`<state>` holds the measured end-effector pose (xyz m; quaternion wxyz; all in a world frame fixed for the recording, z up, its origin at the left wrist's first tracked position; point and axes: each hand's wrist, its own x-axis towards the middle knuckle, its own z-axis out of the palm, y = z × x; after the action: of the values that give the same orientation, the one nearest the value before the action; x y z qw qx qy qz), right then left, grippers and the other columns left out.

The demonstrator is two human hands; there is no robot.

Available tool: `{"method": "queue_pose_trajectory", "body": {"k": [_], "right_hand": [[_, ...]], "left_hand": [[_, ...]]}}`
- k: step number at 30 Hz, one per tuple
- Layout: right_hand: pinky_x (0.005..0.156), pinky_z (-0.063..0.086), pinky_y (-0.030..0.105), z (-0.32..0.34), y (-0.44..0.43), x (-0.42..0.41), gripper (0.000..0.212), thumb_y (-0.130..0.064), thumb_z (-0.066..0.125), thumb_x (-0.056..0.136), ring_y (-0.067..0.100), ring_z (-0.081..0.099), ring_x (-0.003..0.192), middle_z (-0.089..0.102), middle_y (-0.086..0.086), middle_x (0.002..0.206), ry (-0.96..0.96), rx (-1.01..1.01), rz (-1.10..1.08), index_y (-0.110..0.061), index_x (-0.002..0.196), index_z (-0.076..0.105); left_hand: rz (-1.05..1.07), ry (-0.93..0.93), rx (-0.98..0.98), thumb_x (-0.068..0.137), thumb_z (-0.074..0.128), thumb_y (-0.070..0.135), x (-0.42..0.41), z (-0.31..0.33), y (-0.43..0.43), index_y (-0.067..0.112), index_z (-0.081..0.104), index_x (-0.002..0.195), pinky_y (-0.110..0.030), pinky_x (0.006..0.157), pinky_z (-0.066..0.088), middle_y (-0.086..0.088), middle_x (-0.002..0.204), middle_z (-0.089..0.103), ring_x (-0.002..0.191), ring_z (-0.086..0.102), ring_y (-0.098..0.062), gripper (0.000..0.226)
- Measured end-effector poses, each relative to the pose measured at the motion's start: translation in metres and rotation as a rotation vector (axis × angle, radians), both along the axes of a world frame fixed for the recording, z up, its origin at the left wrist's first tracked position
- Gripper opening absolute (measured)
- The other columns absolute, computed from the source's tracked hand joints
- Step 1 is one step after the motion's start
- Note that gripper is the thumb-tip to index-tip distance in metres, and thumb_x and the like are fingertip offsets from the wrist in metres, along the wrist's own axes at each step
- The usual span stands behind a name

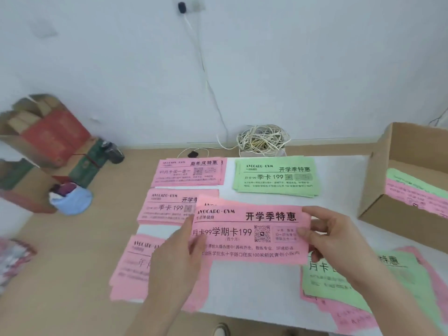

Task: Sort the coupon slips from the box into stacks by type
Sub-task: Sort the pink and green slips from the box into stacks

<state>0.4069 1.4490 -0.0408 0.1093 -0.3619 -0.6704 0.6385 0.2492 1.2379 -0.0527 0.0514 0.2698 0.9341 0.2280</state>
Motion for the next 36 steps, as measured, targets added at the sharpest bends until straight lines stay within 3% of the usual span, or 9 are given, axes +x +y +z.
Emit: {"method": "queue_pose_trajectory", "body": {"k": [7,10,15,19,23,26,29,32,36], "right_hand": [[0.046,0.044,0.023,-0.014,-0.044,-0.073,0.019,0.006,0.058,0.090,0.022,0.058,0.057,0.074,0.014,0.079,0.003,-0.122,0.069,-0.007,0.097,0.069],[0.046,0.044,0.022,-0.017,-0.060,-0.101,0.014,0.005,0.060,0.089,0.019,0.058,0.053,0.074,0.016,0.077,-0.006,-0.121,0.028,-0.003,0.091,0.071],[0.046,0.043,0.023,-0.032,-0.076,-0.152,0.011,-0.003,0.069,0.085,0.019,0.059,0.052,0.073,0.016,0.072,-0.072,-0.090,-0.079,0.007,0.084,0.065],[0.047,0.044,0.023,-0.046,-0.085,-0.192,0.015,-0.012,0.072,0.085,0.015,0.063,0.050,0.073,0.008,0.068,-0.185,0.027,-0.129,0.001,0.082,0.065],[0.069,0.051,0.033,-0.059,-0.086,-0.218,0.014,-0.028,0.066,0.088,0.018,0.065,0.076,0.067,-0.005,0.081,-0.371,0.307,-0.127,-0.016,0.095,0.063],[0.088,0.043,0.034,-0.061,-0.090,-0.217,0.062,-0.046,0.066,0.083,0.022,0.052,0.110,0.055,0.000,0.116,-0.520,0.502,0.055,-0.025,0.136,0.040],[0.103,0.035,0.039,-0.058,-0.097,-0.212,0.104,-0.059,0.073,0.071,0.026,0.032,0.129,0.033,0.003,0.141,-0.589,0.547,0.275,-0.033,0.149,0.009],[0.103,0.038,0.040,-0.061,-0.103,-0.210,0.106,-0.050,0.075,0.069,0.024,0.026,0.129,0.023,-0.001,0.146,-0.646,0.649,0.401,-0.037,0.149,0.005],[0.103,0.039,0.040,-0.060,-0.106,-0.209,0.095,-0.042,0.069,0.077,0.023,0.028,0.128,0.025,-0.005,0.149,-0.600,0.682,0.376,-0.036,0.149,0.007]], "left_hand": [[0.062,0.022,-0.028,0.092,0.040,0.046,-0.059,-0.005,-0.065,0.034,0.035,0.143,-0.030,0.070,0.046,0.011,0.092,0.060,0.085,0.055,-0.012,0.053],[0.068,-0.083,0.030,0.092,0.050,0.036,-0.088,-0.004,-0.079,0.043,0.052,0.122,-0.013,0.061,0.038,0.020,0.082,0.061,0.076,0.056,0.003,0.030],[0.186,-0.242,0.163,0.088,0.062,0.026,-0.147,-0.010,-0.088,0.038,0.056,0.095,-0.016,0.057,0.039,0.023,0.080,0.064,0.070,0.057,0.009,0.015],[0.125,-0.231,0.128,0.089,0.060,0.023,-0.183,-0.021,-0.081,0.035,0.062,0.092,-0.021,0.059,0.046,0.020,0.079,0.065,0.069,0.059,0.005,0.013],[0.118,-0.289,0.101,0.089,0.060,0.020,-0.209,-0.037,-0.073,0.036,0.058,0.096,-0.027,0.064,0.048,0.016,0.085,0.065,0.074,0.062,-0.003,0.017],[0.001,-0.227,-0.040,0.077,0.071,0.035,-0.219,-0.049,-0.074,0.030,0.046,0.128,-0.031,0.083,0.043,0.010,0.119,0.055,0.113,0.052,-0.017,0.057],[-0.102,-0.373,-0.023,0.064,0.083,0.044,-0.222,-0.051,-0.074,0.030,0.019,0.146,-0.034,0.103,0.033,0.006,0.142,0.036,0.131,0.032,-0.015,0.105],[-0.210,-0.409,-0.086,0.062,0.084,0.047,-0.221,-0.058,-0.074,0.034,0.003,0.149,-0.035,0.109,0.030,0.007,0.149,0.025,0.135,0.028,-0.013,0.120],[-0.229,-0.374,-0.140,0.071,0.077,0.043,-0.220,-0.059,-0.071,0.037,0.002,0.148,-0.036,0.107,0.036,0.004,0.150,0.021,0.132,0.034,-0.017,0.108]]}}
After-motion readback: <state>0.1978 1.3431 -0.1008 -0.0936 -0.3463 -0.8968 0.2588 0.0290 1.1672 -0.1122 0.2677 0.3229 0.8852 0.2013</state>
